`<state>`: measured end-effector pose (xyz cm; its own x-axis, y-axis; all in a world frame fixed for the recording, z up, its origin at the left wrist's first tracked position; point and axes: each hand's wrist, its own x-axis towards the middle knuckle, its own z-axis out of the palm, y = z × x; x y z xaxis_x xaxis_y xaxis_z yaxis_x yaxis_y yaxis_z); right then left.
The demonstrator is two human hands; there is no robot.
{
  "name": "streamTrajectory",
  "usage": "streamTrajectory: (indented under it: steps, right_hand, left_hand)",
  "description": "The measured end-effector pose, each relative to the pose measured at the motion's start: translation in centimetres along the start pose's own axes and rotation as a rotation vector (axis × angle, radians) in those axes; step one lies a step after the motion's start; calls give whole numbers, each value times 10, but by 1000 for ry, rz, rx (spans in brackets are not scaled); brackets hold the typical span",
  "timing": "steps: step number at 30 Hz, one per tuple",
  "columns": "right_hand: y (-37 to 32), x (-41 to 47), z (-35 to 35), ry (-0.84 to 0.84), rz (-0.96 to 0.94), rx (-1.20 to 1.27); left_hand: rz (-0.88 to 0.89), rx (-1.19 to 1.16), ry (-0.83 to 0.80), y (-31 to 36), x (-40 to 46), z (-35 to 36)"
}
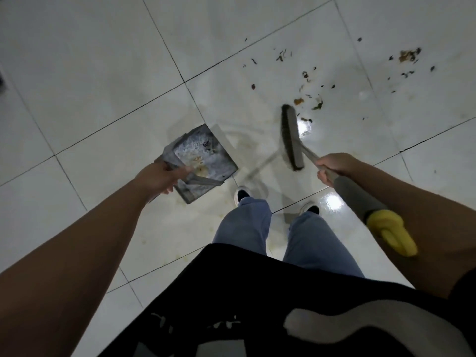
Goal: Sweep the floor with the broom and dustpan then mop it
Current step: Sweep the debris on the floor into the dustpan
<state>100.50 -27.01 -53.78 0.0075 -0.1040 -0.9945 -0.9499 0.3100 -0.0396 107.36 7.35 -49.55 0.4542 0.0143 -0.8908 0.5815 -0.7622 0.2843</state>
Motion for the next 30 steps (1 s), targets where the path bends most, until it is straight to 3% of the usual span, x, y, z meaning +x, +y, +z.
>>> streamTrajectory:
  steps: [3, 7, 10, 16, 20, 25, 27, 30]
  right_hand:
    - [-12, -7, -3, 71, -96, -76]
    - [-40, -29, -9, -140, -47, 108]
    - [-66, -35, 4, -251, -129, 11]
    - [-145, -17, 63, -302, -223, -259]
    - [-197, 5, 68, -284, -267, -154]
    - [-240, 29, 28, -294, -164, -74]
    - [-250, 33, -8, -381, -24, 143]
    - [-247, 36, -56, -353, 48, 340]
  left_hand:
    - [8, 70, 18, 13, 2, -6]
    - [66, 97, 8, 34, 8, -18]
    - [67, 133, 8, 55, 13, -20]
    - [-21, 86, 51, 96, 36, -26]
    - [-97, 12, 18, 120, 56, -40]
    - [-120, 1, -22, 163, 82, -51]
    - [-110, 11, -37, 181, 90, -51]
    - [-69, 42, -24, 202, 97, -58]
